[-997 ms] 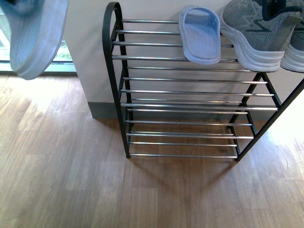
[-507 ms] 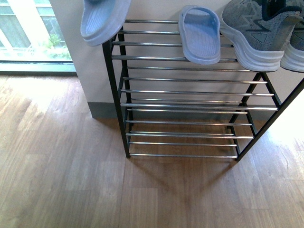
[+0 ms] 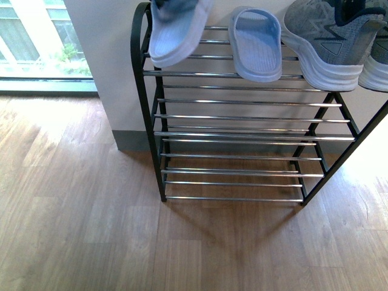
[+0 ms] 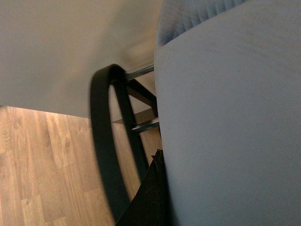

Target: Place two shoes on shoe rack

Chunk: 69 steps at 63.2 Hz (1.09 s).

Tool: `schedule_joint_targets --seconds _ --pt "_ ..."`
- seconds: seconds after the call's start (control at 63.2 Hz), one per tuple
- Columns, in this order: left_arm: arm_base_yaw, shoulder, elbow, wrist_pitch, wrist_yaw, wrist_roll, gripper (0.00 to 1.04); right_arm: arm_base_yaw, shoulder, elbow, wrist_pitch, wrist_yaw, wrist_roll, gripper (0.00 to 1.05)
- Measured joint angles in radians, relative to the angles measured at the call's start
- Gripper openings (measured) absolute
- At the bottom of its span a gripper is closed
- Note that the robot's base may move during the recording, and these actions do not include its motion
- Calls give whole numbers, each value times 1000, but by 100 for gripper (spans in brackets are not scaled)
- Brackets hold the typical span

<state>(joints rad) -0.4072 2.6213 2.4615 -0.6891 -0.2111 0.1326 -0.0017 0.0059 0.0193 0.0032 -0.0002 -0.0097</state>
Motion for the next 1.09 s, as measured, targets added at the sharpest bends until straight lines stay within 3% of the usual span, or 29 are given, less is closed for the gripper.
schedule_joint_targets --seconds 0.364,0.665,0.76,0.95,1.013,1.061,1.092 --pt "-11 202 361 -168 -75 -22 2 0 0 0 0 0 0 96" --pt "-8 190 281 -128 -65 -21 2 0 0 0 0 0 0 96" --pt "-9 186 254 -113 -65 -22 13 0 0 0 0 0 0 96" --pt "-9 181 257 -121 -63 -22 45 0 0 0 0 0 0 96" --pt "-9 182 290 -153 -42 -22 58 0 0 0 0 0 0 96" --pt "-9 187 309 -167 -39 -22 59 0 0 0 0 0 0 96" --pt "-9 194 345 -185 -36 -23 67 0 0 0 0 0 0 96"
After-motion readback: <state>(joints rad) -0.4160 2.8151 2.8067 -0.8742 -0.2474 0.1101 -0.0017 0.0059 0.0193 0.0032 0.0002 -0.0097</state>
